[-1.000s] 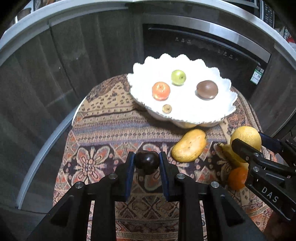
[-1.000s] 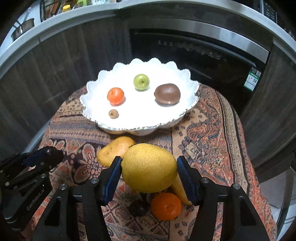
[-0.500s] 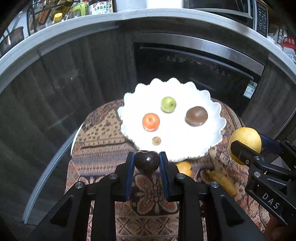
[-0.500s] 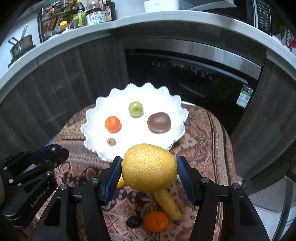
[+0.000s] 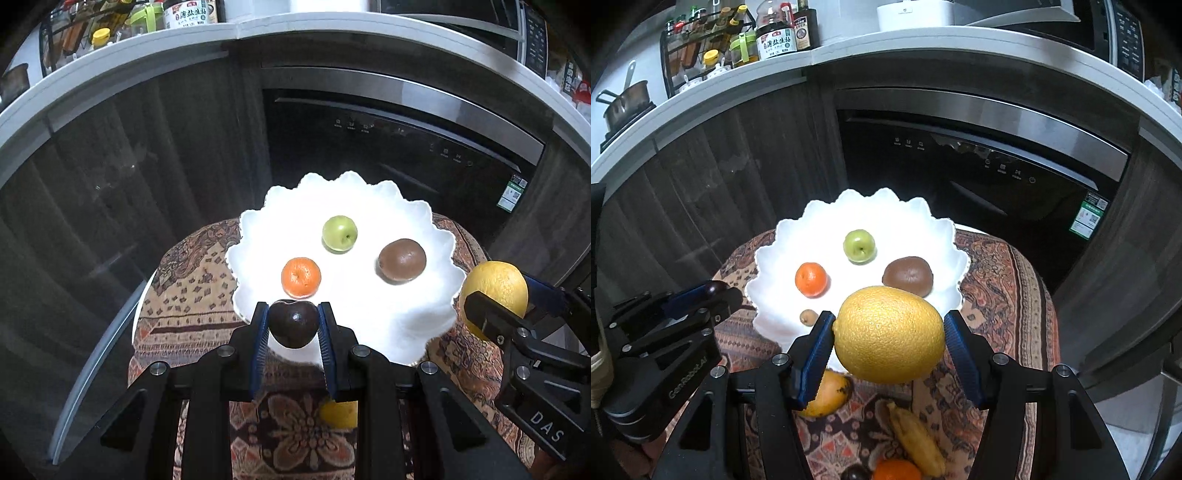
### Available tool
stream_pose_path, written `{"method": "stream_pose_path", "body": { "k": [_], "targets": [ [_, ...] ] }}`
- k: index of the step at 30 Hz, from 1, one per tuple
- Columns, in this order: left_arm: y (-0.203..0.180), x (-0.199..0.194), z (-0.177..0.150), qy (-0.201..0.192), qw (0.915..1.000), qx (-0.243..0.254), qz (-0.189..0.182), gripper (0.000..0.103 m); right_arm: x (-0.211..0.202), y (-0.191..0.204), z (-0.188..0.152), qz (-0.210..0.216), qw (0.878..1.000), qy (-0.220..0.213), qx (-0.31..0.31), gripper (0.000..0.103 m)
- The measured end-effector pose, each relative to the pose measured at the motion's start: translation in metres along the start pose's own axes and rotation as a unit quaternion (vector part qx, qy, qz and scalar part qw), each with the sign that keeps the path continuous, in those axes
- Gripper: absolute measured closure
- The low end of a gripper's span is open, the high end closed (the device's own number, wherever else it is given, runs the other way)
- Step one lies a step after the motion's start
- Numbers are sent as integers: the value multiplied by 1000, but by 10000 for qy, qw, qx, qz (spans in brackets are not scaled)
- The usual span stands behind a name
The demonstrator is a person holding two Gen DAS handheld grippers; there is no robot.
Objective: Organize fruits
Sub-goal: 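Carry plum and yellow citrus over the white bowl and open both tools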
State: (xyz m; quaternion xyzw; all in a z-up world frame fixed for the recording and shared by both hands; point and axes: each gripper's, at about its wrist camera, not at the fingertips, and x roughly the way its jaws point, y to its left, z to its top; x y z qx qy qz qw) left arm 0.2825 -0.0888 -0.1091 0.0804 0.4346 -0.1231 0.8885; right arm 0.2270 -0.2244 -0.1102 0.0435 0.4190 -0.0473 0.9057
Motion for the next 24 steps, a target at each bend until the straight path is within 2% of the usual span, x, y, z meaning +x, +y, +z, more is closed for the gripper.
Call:
{"method": "stream_pose_path", "body": {
  "k": [16, 18, 20, 22, 24],
  "targets": [
    [1, 56, 3, 396, 9992, -10, -80, 76, 53, -2, 4, 90, 9991, 406, 1, 42],
    [2, 59, 3, 424, 9991, -20, -74, 69, 57, -1, 3, 69, 9990, 439, -46, 42],
    [2, 58, 3, 388, 9992, -28, -34, 49, 59, -1, 2, 67, 9989, 457, -51, 41],
    [3, 56, 3, 332, 9994, -37, 34, 41, 61, -2, 2, 59, 9988, 484, -59, 41],
    [5, 55, 4, 321, 9994, -48, 86, 38, 62, -2, 1, 59, 9986, 522, -61, 41]
  ]
}}
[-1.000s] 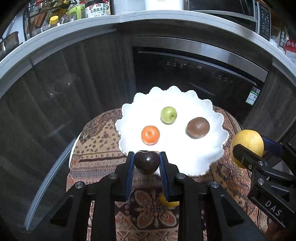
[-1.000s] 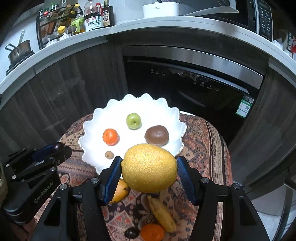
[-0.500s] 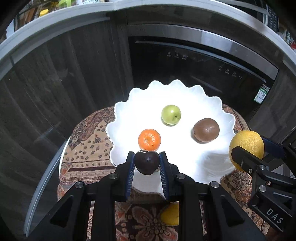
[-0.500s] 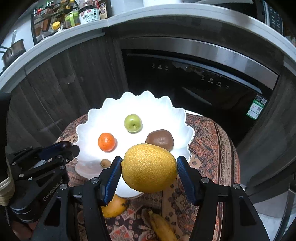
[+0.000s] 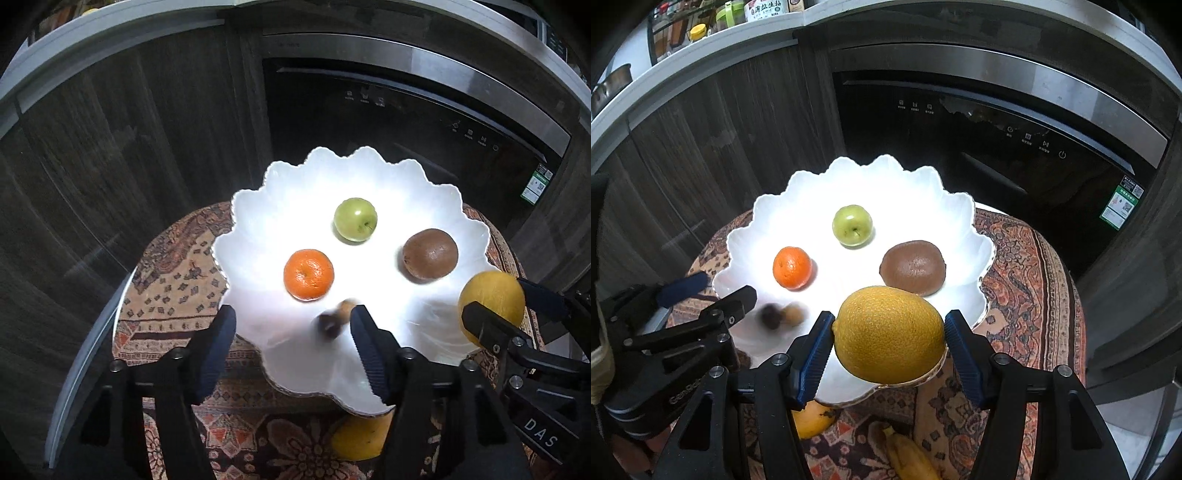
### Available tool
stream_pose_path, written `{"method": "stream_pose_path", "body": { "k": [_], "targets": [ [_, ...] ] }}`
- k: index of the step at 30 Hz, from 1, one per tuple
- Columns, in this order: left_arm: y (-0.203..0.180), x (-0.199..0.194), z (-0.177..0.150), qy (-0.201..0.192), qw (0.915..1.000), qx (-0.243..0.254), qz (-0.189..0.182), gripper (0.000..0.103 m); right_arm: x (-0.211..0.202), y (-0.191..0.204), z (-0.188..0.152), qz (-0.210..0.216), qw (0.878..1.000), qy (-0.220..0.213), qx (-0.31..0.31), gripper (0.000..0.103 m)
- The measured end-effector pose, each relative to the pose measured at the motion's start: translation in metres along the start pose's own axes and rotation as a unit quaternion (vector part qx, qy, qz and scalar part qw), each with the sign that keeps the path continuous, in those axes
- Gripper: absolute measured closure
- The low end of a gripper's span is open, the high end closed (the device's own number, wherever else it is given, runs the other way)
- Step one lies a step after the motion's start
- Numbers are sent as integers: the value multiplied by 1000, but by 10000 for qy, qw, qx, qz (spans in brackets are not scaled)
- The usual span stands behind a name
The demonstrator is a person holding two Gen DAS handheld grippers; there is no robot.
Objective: Organize fruits
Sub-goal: 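Carry plum and yellow citrus over the white bowl and open both tools, then withdraw both tools from the bowl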
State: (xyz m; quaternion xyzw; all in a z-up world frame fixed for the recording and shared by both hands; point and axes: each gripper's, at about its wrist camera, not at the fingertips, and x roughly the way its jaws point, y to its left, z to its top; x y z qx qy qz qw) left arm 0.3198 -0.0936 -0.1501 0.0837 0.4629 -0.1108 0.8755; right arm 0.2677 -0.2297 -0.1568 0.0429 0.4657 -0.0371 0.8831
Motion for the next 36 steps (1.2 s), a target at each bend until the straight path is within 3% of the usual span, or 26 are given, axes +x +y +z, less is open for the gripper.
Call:
{"method": "stream_pose_path", "body": {
  "k": [3, 5, 7, 13, 36],
  "targets": [
    [3, -2, 0, 17, 10000, -32, 72, 34, -6, 1, 2, -129, 9998, -117, -35, 36],
    [5, -6, -1, -5, 9999, -77, 86, 27, -12, 1, 3, -234, 9995, -217, -53, 23],
    [6, -11, -2, -58, 9999, -105, 112, 20, -18, 1, 5, -306, 9990, -311, -47, 17],
    [8, -33, -2, -206, 9994, -170, 224, 6, -33, -2, 5, -410, 9985, -374, 36, 15],
    [-13, -116, -35, -639, 9978, -12, 181, 5, -119, -13, -31, -696, 9939, -836, 155, 13]
  ]
}}
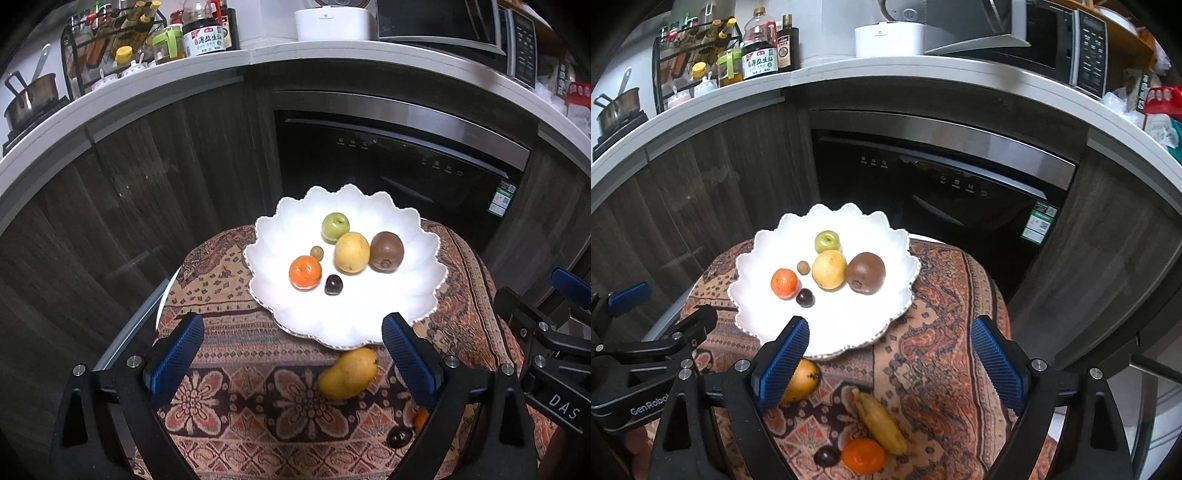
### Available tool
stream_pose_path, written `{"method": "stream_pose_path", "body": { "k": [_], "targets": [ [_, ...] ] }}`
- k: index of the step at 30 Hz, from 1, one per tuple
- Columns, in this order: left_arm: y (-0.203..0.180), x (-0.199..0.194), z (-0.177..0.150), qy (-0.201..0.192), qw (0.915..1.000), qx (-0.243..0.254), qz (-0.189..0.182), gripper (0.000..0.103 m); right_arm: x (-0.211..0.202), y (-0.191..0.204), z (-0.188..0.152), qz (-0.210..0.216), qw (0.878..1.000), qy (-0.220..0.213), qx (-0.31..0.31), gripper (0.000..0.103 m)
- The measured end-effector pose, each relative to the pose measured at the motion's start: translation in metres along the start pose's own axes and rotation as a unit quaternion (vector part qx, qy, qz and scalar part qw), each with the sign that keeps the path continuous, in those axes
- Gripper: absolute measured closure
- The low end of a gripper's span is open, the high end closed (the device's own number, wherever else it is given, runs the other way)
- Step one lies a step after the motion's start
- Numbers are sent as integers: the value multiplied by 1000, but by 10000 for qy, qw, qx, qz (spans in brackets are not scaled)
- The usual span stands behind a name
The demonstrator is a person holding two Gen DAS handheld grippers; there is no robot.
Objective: Organize fruits
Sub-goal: 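Withdraw both tools from the bowl, then lower the left tool onto the second dark plum and close on it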
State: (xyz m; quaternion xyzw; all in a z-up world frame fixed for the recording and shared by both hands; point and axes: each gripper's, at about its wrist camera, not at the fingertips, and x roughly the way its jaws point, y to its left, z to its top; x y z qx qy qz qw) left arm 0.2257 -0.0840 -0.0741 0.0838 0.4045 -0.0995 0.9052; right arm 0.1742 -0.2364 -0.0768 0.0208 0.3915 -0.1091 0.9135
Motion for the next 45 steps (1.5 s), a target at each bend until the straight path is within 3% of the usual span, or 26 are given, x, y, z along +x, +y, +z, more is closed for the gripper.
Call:
{"method": "stream_pose_path", "body": {
  "k": [24, 45],
  "targets": [
    [-32, -10, -49, 194, 9993, 257, -169, 5, -13, -28, -47, -216, 9994, 239, 99, 13],
    [-69, 24, -122, 741, 9939, 532, -624, 14, 0, -54, -112, -420, 9968, 605, 319, 13]
  ]
}}
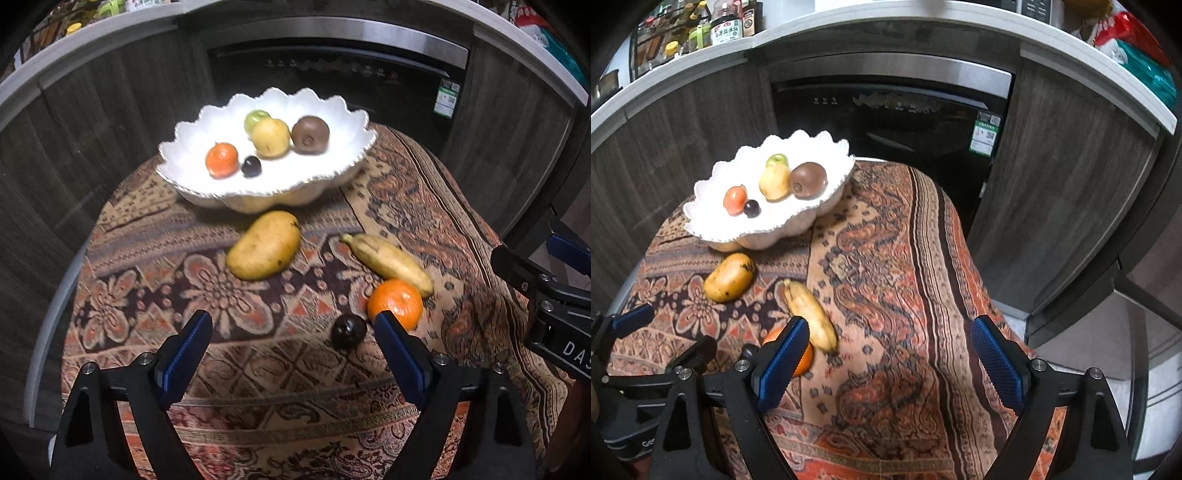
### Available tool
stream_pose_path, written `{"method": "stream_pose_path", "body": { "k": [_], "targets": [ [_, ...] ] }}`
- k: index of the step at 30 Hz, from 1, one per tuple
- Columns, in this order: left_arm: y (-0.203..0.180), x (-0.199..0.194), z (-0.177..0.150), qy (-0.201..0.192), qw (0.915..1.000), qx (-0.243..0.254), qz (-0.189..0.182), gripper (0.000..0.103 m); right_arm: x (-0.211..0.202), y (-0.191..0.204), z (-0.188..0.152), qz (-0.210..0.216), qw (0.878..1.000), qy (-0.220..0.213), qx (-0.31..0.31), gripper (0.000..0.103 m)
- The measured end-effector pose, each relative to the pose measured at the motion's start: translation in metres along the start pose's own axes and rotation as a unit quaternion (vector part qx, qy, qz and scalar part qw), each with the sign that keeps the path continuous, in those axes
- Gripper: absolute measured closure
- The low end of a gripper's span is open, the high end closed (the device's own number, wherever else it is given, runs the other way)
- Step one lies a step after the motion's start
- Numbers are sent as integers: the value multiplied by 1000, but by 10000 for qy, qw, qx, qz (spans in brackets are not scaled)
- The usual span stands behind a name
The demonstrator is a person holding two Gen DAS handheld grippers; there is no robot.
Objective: Organize fruits
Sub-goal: 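Lower the left tool onto the second dark plum and close on it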
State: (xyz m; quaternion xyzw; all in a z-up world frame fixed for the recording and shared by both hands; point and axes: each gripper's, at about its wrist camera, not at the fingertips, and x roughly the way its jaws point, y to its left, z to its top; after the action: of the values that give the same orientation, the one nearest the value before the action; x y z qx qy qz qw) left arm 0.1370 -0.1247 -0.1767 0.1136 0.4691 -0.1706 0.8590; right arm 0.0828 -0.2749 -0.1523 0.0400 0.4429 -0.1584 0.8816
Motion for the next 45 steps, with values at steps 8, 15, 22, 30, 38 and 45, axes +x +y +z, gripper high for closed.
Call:
{"method": "stream_pose_path", "body": {
  "k": [8, 15, 22, 30, 38, 45],
  "targets": [
    [-9, 20, -13, 206, 9996, 52, -171, 19, 11, -5, -14, -17, 9999, 134, 92, 13],
    [-13, 39, -20, 422, 9985, 73, -341, 33, 20, -2, -21, 64, 9996, 247, 87, 13],
    [-20, 51, -19, 468, 9980, 146, -399, 40, 28, -3, -23, 95, 9993, 352, 108, 13],
    [-27, 56, -15, 415, 9977, 260, -461, 62, 34, -8, -24, 122, 9988, 419, 205, 13],
    [-27, 53, -17, 432, 9972, 249, -551, 75, 31, -8, -23, 136, 9989, 388, 208, 13],
    [-15, 40, -19, 389, 9979, 166, -482, 75, 24, 0, -22, 167, 9992, 331, 120, 13]
  ]
}}
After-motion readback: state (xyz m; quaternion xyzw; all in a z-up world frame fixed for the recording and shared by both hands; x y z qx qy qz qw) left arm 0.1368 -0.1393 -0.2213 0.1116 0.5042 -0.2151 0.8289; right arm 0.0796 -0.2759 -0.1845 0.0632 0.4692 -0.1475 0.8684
